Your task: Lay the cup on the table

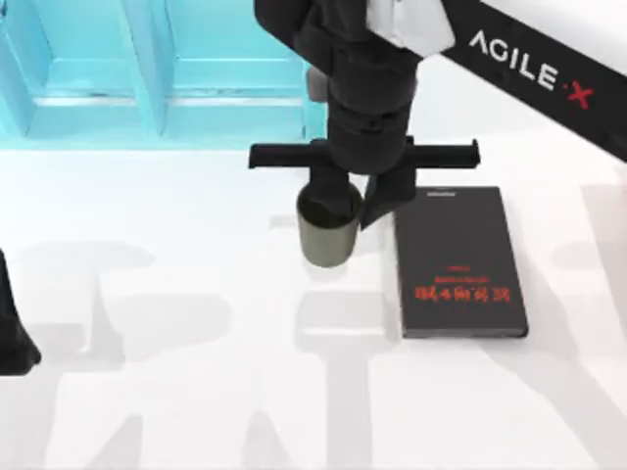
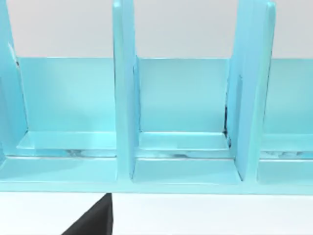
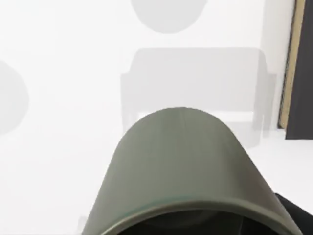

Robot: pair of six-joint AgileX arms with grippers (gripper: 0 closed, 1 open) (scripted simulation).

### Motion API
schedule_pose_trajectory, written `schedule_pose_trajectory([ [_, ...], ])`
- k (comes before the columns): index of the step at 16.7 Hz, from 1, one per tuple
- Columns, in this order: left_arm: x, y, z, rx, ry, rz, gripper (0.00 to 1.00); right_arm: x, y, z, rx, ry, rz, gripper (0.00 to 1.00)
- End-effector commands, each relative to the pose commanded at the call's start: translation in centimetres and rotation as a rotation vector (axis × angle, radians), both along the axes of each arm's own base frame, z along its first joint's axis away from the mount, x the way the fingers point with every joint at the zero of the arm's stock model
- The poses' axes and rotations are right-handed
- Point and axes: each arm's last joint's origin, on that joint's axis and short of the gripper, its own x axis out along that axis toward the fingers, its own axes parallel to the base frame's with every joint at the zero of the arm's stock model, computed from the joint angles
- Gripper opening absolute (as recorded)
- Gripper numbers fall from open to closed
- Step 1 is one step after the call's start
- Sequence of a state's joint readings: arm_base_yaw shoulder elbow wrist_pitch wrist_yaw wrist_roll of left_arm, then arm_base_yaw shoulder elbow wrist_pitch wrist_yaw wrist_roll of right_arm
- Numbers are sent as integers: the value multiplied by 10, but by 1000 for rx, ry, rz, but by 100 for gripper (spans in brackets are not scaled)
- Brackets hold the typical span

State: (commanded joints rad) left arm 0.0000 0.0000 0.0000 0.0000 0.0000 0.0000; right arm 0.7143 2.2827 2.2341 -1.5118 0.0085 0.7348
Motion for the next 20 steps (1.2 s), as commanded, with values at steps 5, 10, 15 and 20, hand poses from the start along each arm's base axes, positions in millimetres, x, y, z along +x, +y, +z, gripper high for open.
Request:
schedule_pose_trajectory([
  [5, 0, 0, 0, 0, 0, 0, 100, 0, 1, -4, 3, -1, 3, 0],
  [10, 0, 0, 0, 0, 0, 0, 100, 2, 7, -48, 3, -2, -2, 0],
  [15, 0, 0, 0, 0, 0, 0, 100, 0, 9, -64, 0, 0, 0, 0],
  [20, 0, 0, 0, 0, 0, 0, 100, 0, 9, -64, 0, 0, 0, 30],
])
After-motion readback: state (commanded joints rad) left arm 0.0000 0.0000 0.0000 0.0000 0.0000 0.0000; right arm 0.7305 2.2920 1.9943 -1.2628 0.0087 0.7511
